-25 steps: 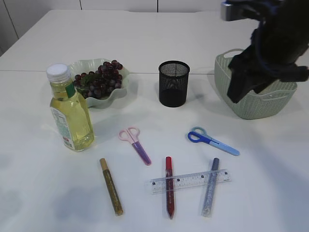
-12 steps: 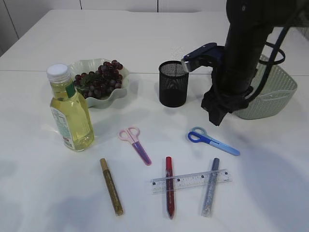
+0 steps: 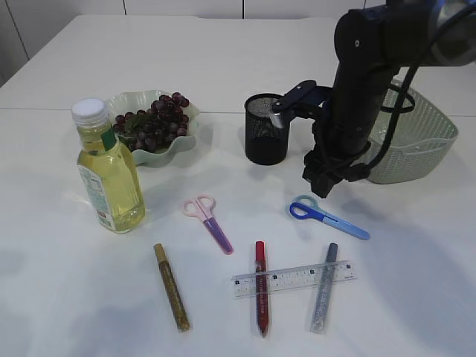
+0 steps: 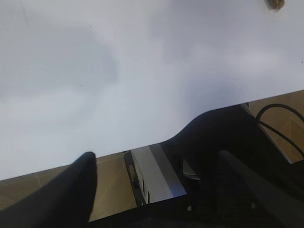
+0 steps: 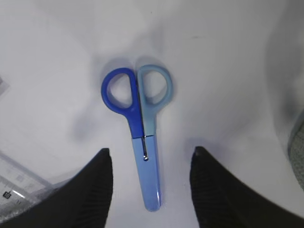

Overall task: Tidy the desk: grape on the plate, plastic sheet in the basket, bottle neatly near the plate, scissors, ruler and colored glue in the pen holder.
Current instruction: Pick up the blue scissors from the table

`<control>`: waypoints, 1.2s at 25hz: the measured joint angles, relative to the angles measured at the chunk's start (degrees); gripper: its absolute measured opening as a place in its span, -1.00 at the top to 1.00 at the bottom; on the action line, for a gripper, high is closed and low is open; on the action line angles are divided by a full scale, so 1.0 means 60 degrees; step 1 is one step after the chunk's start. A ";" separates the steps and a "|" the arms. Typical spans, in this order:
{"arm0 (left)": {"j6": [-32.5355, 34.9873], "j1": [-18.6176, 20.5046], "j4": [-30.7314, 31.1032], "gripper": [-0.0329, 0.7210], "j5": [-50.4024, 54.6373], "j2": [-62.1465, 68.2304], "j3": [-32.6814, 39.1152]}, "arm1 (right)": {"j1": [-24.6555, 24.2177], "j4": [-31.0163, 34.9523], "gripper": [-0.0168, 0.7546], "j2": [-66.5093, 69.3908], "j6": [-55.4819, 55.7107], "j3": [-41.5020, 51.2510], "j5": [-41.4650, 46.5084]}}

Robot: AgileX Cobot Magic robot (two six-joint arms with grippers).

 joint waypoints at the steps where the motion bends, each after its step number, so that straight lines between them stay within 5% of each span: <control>1: 0.0000 0.0000 0.0000 -0.57 0.0006 0.0000 0.0000 | 0.0000 0.0000 -0.12 0.0077 -0.0016 -0.0038 -0.0019; 30: 0.0000 0.0000 -0.0013 -0.57 0.0192 0.0000 0.0000 | 0.0000 0.0254 -0.09 0.1394 -0.0053 -0.0056 -0.0506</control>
